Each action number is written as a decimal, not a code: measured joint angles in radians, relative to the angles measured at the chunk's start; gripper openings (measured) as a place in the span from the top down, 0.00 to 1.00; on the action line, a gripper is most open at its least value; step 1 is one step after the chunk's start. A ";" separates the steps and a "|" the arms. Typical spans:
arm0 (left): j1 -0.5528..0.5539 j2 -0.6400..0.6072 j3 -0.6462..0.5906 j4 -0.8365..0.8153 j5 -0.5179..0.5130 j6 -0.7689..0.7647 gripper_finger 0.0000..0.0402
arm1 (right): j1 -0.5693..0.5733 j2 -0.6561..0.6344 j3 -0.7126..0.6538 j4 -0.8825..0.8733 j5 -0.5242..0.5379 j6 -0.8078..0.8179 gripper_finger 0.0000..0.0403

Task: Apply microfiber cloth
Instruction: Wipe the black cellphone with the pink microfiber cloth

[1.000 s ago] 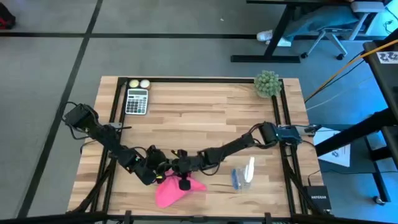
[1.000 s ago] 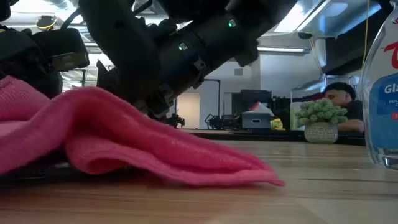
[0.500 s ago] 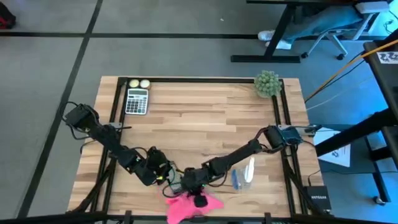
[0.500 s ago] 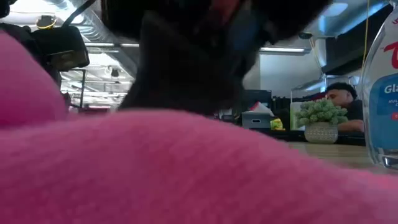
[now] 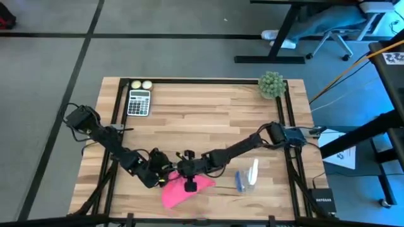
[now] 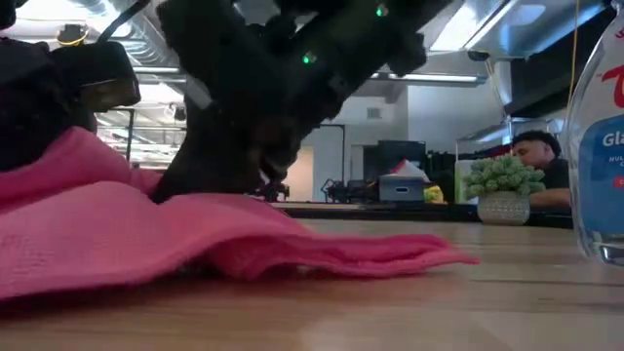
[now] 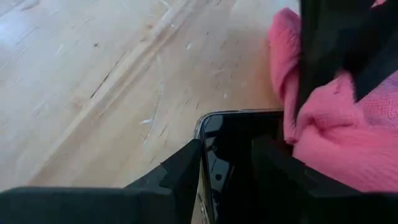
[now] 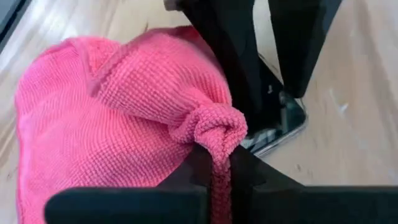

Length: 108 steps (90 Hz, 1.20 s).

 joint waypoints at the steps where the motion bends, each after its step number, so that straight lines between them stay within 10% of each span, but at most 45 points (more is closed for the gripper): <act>1: 0.000 0.000 0.000 0.000 0.000 0.000 0.68 | 0.003 0.002 0.001 0.000 0.000 0.002 0.99; 38: 0.000 0.000 0.000 -0.004 0.000 -0.026 0.68 | 0.101 -0.065 -0.005 -0.285 -0.112 -0.002 0.99; 83: 0.003 -0.194 0.005 -0.074 0.026 0.060 0.68 | 0.022 -0.215 -0.006 -0.781 0.040 0.088 0.99; 108: -0.028 -0.328 0.023 -0.201 0.031 0.076 0.68 | -0.045 -0.237 -0.003 -0.898 0.026 0.157 0.76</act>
